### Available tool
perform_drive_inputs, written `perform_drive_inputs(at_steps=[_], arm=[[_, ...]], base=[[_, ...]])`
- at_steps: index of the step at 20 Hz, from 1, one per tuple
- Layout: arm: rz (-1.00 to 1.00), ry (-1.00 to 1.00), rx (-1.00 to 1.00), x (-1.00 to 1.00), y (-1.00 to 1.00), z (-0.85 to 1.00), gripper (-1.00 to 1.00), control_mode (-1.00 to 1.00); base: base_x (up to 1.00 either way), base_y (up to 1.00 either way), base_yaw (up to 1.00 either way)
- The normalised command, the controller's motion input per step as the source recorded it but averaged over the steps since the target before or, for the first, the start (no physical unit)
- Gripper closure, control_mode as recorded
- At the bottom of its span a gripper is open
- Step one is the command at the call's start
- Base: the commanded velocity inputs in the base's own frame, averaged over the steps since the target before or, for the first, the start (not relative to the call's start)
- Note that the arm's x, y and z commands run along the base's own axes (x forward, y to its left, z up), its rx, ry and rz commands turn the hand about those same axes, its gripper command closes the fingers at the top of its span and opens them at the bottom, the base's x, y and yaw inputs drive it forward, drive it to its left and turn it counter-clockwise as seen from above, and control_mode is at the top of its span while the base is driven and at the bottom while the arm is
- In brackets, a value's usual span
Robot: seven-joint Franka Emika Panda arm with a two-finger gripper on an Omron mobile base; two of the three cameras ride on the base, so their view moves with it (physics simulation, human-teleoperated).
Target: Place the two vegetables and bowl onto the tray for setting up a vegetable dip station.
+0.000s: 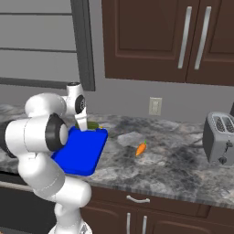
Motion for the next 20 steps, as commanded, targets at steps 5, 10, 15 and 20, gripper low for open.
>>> perform_drive_inputs(at_steps=[5,10,15,20], arm=[[-0.12,0.00,0.02,0.15,0.10,-0.12,1.00,-1.00],[-0.11,0.00,0.00,0.14,0.03,-0.09,1.00,-1.00],[-0.03,0.00,0.00,0.09,0.00,-0.29,1.00,-1.00],[0.00,0.00,0.00,0.09,0.00,-0.28,1.00,-1.00]], base=[[0.00,0.00,0.00],[0.00,0.00,0.00],[0.00,0.00,0.00],[0.00,0.00,0.00]])
